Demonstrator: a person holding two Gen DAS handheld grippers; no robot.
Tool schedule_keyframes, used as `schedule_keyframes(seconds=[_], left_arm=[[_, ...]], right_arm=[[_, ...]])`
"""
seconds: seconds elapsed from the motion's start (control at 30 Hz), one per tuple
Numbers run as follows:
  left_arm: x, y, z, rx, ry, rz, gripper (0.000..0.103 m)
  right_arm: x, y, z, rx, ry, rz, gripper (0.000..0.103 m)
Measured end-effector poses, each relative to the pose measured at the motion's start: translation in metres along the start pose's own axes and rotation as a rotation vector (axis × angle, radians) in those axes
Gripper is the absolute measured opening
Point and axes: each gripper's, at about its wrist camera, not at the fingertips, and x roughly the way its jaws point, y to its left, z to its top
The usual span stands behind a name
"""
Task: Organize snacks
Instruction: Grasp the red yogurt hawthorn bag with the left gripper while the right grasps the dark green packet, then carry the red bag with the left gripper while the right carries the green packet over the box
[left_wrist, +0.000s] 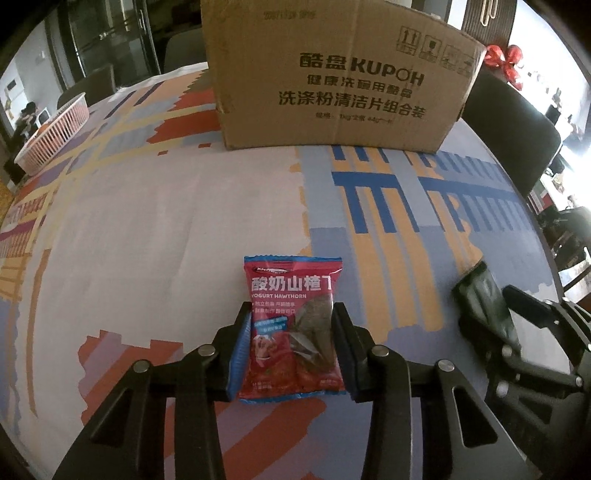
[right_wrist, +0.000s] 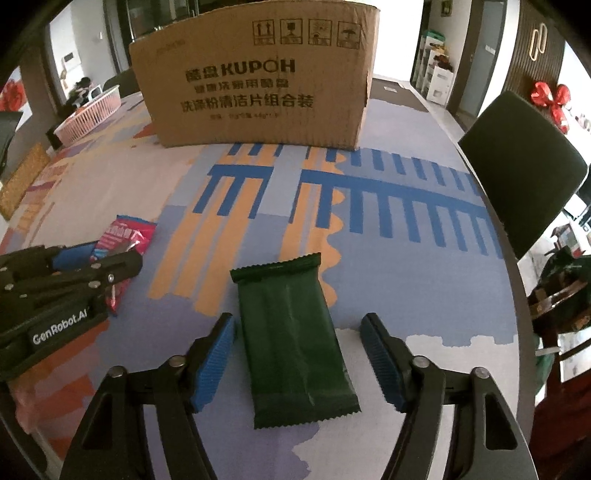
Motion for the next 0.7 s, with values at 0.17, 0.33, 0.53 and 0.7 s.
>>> schedule_keyframes(seconds=[0.17,0.33,0.53,0.7], left_arm=[[-0.008,0.002,-0.004,0.005,-0.012,-0.025,0.041],[-0.022,0.001,-0.003,0.014,-0.046,-0.041,0.041],[-0.049,0.000,0.006,0.027,-0.112,-0.065,0.041],[-0.072,0.001,0.019,0.035,-0.176,-0.077,0.041]], right_arm=[[-0.002,-0.001,0.003,0.012,-0.005,0.010,0.045],[-0.013,-0.003,0.006,0.033,-0.033,0.014,0.045],[-0.036,0.001,0.017,0.025,-0.092,0.029,0.045],[-0.058,0.004,0.030,0.016,-0.157,0.038,0.045]])
